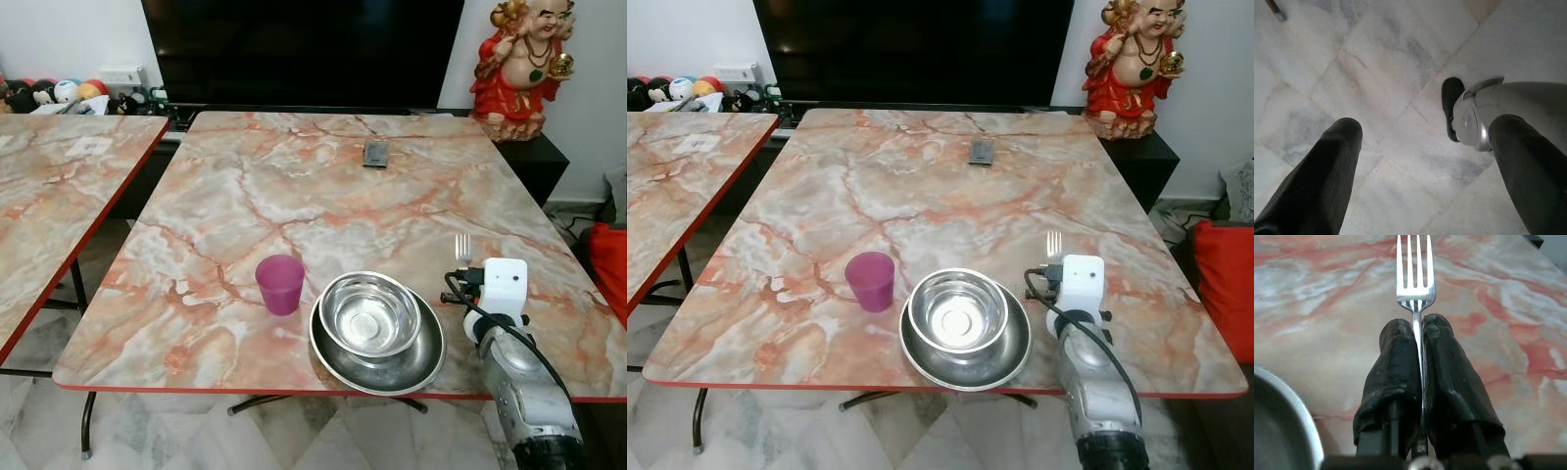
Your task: Setting the table
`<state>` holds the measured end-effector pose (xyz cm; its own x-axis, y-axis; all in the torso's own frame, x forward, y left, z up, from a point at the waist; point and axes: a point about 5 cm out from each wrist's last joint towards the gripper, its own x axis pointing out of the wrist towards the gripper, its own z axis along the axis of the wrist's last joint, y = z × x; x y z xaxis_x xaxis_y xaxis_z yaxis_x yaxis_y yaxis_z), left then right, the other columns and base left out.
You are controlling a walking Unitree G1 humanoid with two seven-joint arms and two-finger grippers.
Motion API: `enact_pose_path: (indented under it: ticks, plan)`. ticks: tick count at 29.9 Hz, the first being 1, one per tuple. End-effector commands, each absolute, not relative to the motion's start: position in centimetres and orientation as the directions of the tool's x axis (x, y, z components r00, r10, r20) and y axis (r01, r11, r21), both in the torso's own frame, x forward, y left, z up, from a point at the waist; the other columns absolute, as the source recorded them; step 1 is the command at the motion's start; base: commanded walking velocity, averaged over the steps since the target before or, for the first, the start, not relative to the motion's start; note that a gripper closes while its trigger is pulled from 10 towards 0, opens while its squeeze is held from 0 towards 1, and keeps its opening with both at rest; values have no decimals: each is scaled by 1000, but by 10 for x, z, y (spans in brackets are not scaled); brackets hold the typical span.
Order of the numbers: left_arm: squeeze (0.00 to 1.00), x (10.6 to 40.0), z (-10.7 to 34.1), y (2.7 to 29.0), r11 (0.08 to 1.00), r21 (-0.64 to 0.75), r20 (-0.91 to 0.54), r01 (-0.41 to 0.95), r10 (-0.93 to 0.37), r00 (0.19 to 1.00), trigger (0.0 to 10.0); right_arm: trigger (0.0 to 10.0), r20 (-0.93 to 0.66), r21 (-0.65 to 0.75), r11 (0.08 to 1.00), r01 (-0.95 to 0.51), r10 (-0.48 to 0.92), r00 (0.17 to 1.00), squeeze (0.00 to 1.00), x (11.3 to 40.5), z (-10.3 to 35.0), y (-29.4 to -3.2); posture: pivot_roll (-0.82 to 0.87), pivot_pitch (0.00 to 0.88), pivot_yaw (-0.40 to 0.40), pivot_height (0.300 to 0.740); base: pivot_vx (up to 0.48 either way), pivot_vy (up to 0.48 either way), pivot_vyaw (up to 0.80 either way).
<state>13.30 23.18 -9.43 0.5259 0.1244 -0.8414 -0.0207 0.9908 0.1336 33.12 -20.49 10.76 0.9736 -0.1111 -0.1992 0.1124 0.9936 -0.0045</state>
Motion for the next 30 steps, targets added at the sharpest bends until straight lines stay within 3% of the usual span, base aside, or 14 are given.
enact_pose_path:
  ticks: [1,30]
  plan:
    - [0,126,-97,232,991,133,-852,-12,121,510,10000,10000,-224,-4,994,110,-108,969,0,332,103,-206,-14,93,-1,740,0,0,0]
    - [0,126,-103,204,993,117,-859,9,97,503,10000,10000,-296,6,995,100,-94,950,0,330,82,-201,-6,100,3,740,0,0,0]
